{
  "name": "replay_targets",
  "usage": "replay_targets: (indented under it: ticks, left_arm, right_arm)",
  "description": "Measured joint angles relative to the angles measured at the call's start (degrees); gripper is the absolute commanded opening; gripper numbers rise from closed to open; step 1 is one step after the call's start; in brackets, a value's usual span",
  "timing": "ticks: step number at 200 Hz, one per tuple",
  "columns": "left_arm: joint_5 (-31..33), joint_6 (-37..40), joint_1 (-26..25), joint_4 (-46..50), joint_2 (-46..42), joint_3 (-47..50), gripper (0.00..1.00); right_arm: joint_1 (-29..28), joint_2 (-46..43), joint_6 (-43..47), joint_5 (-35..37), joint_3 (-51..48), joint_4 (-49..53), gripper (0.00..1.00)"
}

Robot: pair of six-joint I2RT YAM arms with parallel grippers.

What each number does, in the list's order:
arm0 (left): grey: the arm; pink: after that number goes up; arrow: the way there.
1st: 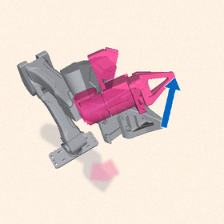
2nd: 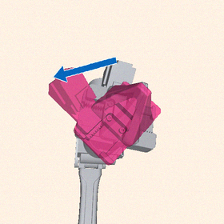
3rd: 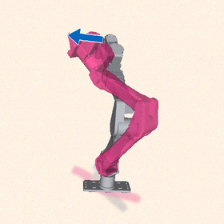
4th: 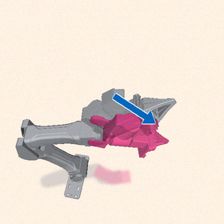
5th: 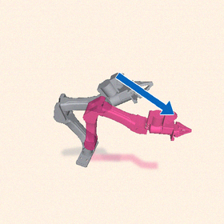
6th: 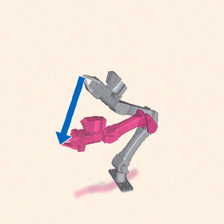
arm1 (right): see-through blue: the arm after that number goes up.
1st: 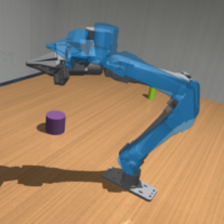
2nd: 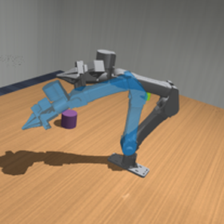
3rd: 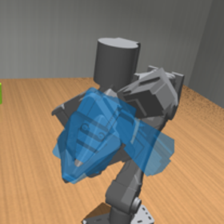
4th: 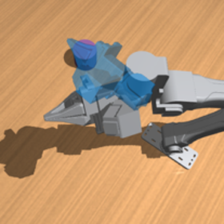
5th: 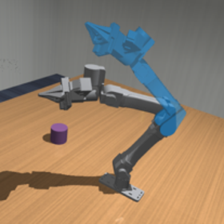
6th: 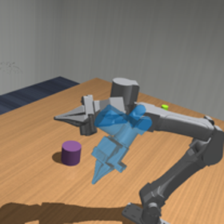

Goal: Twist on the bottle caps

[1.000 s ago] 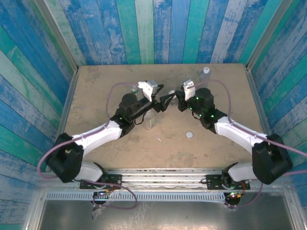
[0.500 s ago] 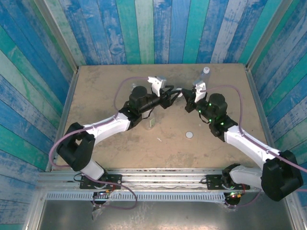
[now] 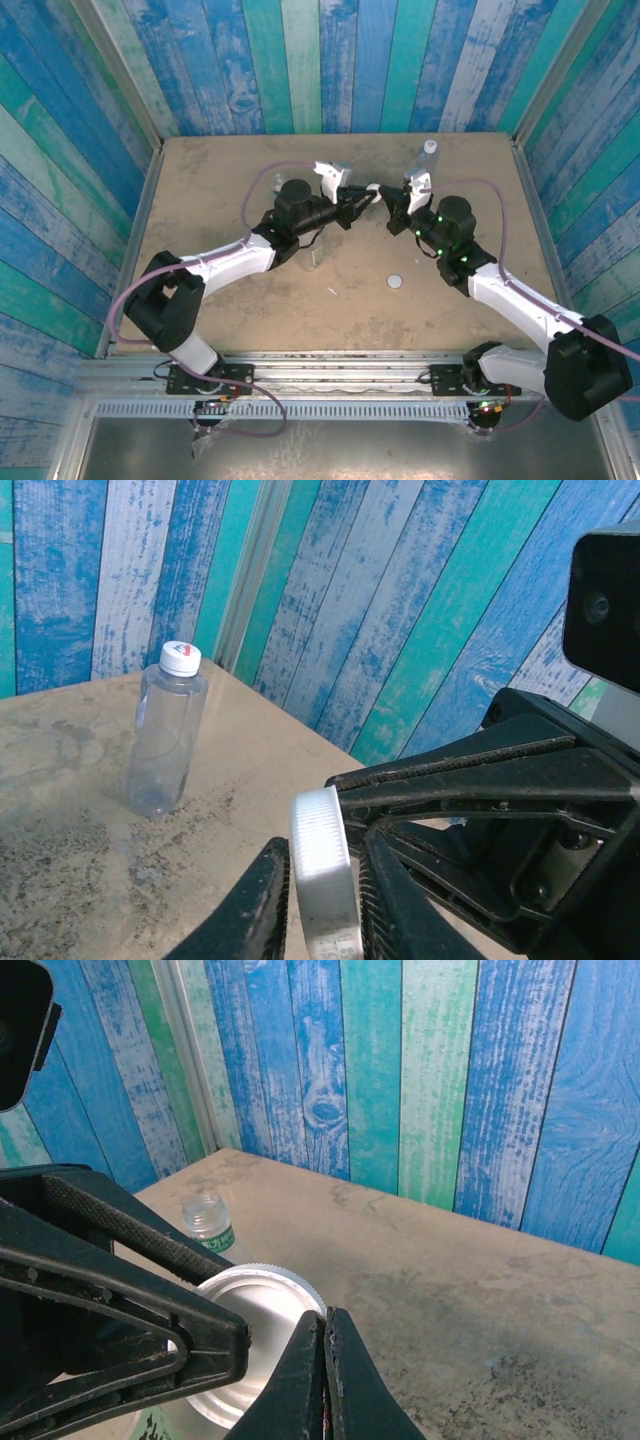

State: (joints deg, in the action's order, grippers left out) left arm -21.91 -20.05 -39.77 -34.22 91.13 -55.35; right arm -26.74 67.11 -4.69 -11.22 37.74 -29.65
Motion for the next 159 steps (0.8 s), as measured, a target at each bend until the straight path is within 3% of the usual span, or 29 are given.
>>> replay_targets:
  ticks: [45,105,136,159]
  left_arm:
    - [-0.1,2.1,0.1,-0.3,0.0,0.0,0.12]
    - [-0.7,8.4,0.0,-1.9,1.1,-0.1,0.11]
    - [0.0,18.7,-0.3,-4.4,1.1,-0.1,0.1]
    - [3.2,30.8,-1.6,-5.7,1.1,0.0,0.09]
  right_arm:
    - [0.0,-0.5,0.1,0.0,0.0,0.1,0.07]
    - [0.3,-4.7,-4.5,0.9,0.0,3.2,0.56]
    - [2.5,-7.5,-14.1,2.0,1.6,9.6,0.69]
    - [6.6,-8.2,-23.9,-0.1,3.5,14.5,0.7]
